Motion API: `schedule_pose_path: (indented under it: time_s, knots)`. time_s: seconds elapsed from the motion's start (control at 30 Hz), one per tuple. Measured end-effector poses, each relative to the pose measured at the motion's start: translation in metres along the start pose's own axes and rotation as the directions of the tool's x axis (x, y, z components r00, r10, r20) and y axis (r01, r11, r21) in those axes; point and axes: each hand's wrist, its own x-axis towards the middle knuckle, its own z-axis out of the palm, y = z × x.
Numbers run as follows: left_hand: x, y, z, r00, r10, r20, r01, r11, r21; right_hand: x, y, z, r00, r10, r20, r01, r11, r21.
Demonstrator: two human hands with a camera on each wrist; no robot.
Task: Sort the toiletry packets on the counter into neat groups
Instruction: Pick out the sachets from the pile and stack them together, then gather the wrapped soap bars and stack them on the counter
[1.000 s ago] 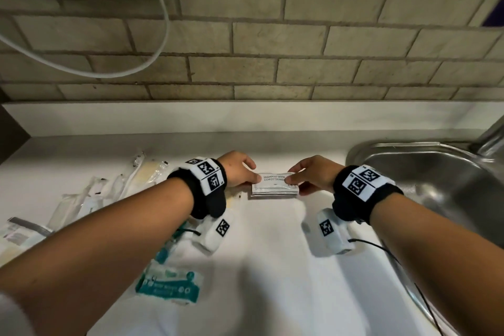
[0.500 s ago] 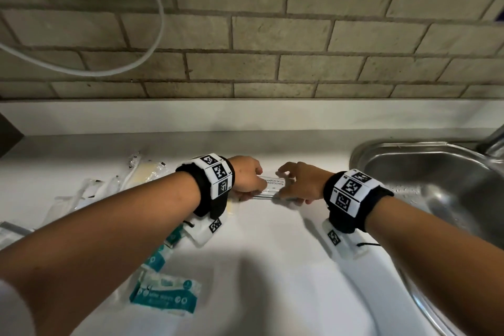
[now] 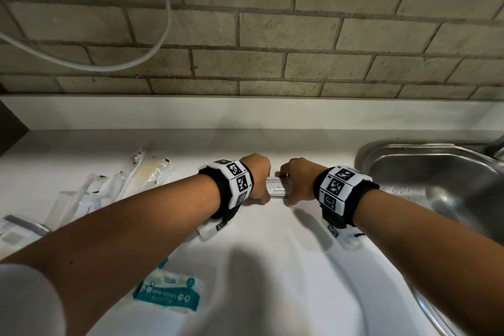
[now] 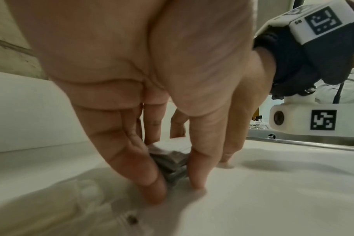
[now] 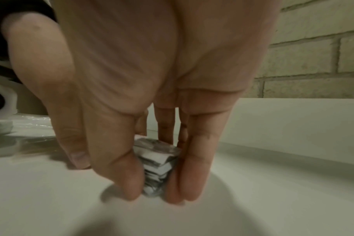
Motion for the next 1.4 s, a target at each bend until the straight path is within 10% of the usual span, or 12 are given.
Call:
schedule_pose_path:
  time_s: [0.5,0.8,1.2,1.4]
  knots:
    - [-0.011,-0.039,-0.018,0.994,0.088,-0.058,-0.097,0.978,-0.183,-0.009,-0.009,-0.014,0.999,0.038,-0.007,-0.038,0.995,-0.095]
    - [-0.034,-0.109,-0.034,0.983,0.023,-0.184,-0.042,0.994,-0.101,-0.025,-0.096,-0.01,0.947,-0.285,-0.147,0.276,0.958,-0.082]
    - [-0.022,-0.113,0.002,0.997,-0.056,-0.058,0.048,0.991,-0.123,-0.016,-0.127,0.018,0.991,-0.131,-0.033,0.129,0.991,-0.045]
    - [-0.05,-0.125,-0.016,0.981,-0.049,-0.187,0.001,0.969,-0.246,-0.023,-0.13,0.009,0.991,-0.132,-0.034,0.132,0.991,-0.008]
